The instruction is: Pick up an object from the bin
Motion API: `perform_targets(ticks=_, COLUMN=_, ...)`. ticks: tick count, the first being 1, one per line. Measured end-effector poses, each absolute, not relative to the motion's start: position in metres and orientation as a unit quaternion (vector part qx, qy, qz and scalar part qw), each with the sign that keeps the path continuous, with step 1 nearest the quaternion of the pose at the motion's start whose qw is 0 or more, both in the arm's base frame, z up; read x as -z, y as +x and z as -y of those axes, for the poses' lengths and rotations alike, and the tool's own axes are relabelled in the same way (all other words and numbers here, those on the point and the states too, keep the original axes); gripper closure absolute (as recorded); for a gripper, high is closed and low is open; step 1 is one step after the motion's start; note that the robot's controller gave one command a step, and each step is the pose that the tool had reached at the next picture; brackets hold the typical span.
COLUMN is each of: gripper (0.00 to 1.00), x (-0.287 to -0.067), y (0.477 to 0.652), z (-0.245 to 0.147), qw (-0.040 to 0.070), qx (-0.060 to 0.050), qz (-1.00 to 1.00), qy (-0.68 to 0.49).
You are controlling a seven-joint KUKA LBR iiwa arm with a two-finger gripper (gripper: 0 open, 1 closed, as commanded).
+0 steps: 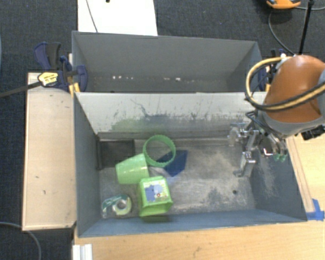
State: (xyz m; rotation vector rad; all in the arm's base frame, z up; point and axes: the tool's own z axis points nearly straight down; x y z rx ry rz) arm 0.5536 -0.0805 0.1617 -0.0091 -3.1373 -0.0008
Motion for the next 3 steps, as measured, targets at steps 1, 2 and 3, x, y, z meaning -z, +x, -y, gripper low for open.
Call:
perform_targets(ticks=1, gripper=0.00, x=-0.166, y=0.555, z=0.080, qw=-0.002, qx=0.000, qz=1.000, qy=-0.002)
perform_targets(ticks=2, gripper=0.00, x=-0.147, y=0.559, z=0.035, qw=-0.001, qx=-0.001, qz=1.000, qy=-0.002)
perform_targets(ticks=3, gripper=0.00, x=-0.126, y=0.560, z=-0.003, qw=-0.002, qx=0.001, qz=1.000, qy=0.014)
